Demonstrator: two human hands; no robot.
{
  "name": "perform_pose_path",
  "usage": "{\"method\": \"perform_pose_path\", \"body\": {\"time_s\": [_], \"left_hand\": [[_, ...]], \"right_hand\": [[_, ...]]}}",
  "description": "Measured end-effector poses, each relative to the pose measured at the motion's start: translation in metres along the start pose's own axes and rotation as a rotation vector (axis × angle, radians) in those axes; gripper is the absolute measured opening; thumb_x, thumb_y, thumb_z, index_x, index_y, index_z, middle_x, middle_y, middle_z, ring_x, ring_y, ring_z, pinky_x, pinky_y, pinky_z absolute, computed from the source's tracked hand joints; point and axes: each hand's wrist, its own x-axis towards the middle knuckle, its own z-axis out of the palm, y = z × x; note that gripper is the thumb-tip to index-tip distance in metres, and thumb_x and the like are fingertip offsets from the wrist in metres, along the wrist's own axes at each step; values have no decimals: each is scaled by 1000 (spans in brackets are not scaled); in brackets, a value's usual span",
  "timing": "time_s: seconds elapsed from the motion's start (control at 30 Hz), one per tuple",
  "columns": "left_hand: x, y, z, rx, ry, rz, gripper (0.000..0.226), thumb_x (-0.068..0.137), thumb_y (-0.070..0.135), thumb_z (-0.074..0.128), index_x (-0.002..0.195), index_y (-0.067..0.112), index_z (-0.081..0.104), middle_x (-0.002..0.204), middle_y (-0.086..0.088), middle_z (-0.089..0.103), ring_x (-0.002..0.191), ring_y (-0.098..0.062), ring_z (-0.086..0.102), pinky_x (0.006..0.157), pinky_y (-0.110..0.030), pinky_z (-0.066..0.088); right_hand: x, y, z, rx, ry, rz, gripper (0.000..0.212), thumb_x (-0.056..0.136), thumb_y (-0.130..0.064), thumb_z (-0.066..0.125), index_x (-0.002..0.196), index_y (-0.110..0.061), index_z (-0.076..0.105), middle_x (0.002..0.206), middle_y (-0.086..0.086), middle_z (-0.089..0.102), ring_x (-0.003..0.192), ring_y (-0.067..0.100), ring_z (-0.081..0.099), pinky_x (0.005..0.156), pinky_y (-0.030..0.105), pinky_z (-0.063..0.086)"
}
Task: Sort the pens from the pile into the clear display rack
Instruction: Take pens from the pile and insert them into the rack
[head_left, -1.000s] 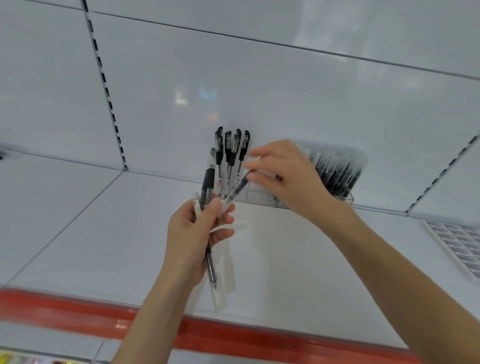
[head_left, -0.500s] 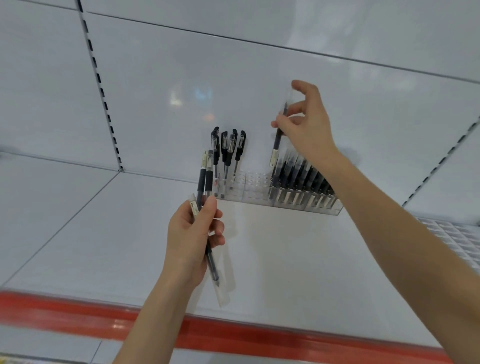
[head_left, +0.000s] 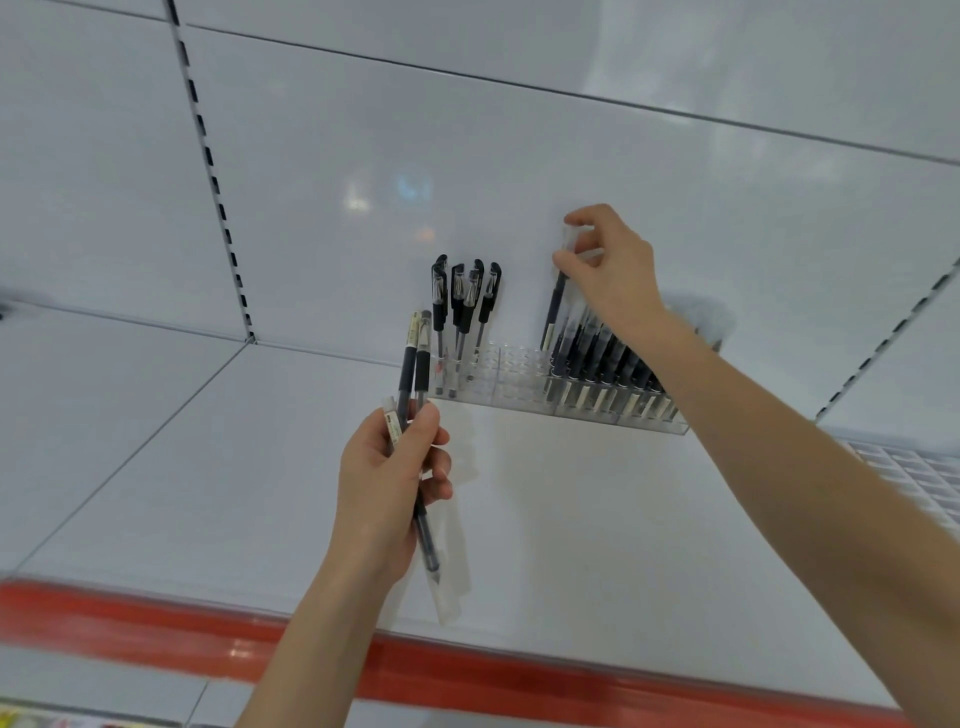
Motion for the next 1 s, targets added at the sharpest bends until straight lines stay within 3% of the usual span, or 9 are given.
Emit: {"method": "perform_pose_path", "body": {"time_s": [0.13, 0.23, 0.4, 0.57, 0.83, 1.0], "left_hand": [[0, -1, 1, 9, 0, -5, 11, 90, 13, 55, 80, 10, 55, 66, -2, 53, 41, -6, 45, 38, -17, 40], [0, -1, 3, 4, 4, -12, 12, 90, 13, 55, 79, 10, 55, 67, -2, 51, 41, -5, 44, 39, -17, 41], [1, -1, 3, -13, 9, -13, 11, 90, 13, 55, 80, 9, 57, 64, 1, 49, 42, -4, 45, 40, -16, 42], [2, -2, 4, -10, -4, -5, 11, 90, 13, 55, 85, 7, 62, 63, 0, 48, 43, -3, 45, 41, -15, 44], [0, -2, 7, -3, -20, -12, 11, 90, 14, 55, 87, 10, 65, 67, 0, 52, 43, -3, 46, 42, -15, 45], [-1, -2, 6, 14, -34, -7, 11, 89, 15, 56, 90, 9, 64, 65, 2, 54, 43, -3, 46, 42, -15, 44]], "right_hand": [[-1, 0, -2, -17, -4, 0, 29, 87, -16, 59, 115, -14, 52, 94, 3, 57, 79, 14, 55, 75, 21, 44], [-1, 2, -2, -53, -24, 10, 27, 87, -17, 58, 113, -14, 53, 94, 4, 59, 83, 16, 57, 79, 28, 46], [1, 9, 0, -167, -125, 35, 19, 91, -20, 52, 106, -12, 60, 97, 4, 66, 84, 12, 56, 77, 22, 42], [3, 7, 0, -219, -158, 8, 17, 90, -19, 52, 102, -12, 63, 99, 5, 66, 88, 17, 58, 85, 32, 48], [2, 5, -3, -294, -313, 51, 14, 90, -14, 48, 95, -12, 60, 93, 1, 59, 84, 17, 54, 76, 25, 42], [3, 0, -8, -365, -305, 20, 20, 91, -16, 46, 99, -10, 63, 105, 5, 64, 97, 21, 58, 86, 30, 45]]}}
